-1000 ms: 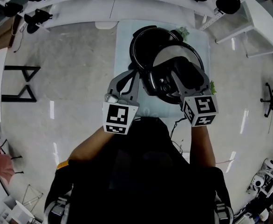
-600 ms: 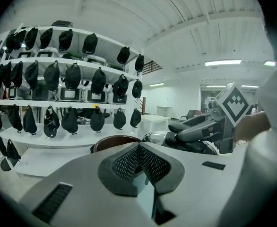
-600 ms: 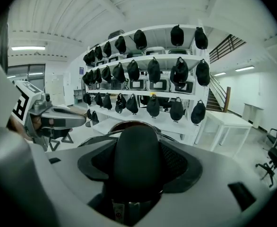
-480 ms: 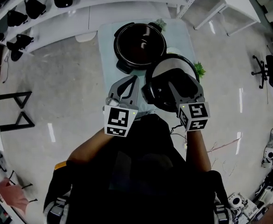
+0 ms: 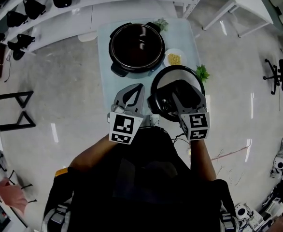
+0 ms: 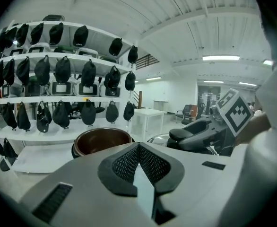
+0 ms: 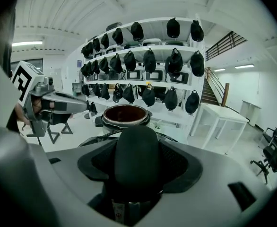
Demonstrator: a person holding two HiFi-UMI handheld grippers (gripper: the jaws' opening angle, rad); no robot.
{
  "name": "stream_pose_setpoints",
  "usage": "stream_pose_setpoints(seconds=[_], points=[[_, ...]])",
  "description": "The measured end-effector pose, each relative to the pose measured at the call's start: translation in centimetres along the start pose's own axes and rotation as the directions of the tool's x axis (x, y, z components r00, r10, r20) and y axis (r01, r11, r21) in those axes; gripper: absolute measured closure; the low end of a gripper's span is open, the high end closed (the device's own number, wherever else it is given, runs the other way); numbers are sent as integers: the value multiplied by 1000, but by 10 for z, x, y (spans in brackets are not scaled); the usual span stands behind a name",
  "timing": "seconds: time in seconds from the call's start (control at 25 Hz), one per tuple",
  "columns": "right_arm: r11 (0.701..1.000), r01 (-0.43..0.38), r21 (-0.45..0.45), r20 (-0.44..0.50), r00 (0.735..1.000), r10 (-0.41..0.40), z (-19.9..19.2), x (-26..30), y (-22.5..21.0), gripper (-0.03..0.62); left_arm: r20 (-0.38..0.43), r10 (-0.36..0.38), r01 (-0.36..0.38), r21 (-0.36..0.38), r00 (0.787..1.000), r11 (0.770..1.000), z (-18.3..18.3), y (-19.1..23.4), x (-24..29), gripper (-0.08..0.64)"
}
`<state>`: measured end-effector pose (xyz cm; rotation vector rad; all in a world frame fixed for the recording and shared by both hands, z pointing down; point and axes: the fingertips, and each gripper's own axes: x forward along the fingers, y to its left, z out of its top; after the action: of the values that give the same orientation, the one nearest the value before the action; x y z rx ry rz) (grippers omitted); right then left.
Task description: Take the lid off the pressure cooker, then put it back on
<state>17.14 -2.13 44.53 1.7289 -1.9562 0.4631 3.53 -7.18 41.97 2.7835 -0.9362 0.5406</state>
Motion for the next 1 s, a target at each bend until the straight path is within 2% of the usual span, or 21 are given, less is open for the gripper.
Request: stream_pose_setpoints(seconds=[0.44,1.0], points=[[995,-94,-17,-47,995,93,-55,37,-22,301,-100,52,-55,-31,994,998,-27,-25,32,552],[984,-180,-9,-100,979,179,-109,90,-7,301,-171,107,-120,-71,980,990,-62,-24,51,553]])
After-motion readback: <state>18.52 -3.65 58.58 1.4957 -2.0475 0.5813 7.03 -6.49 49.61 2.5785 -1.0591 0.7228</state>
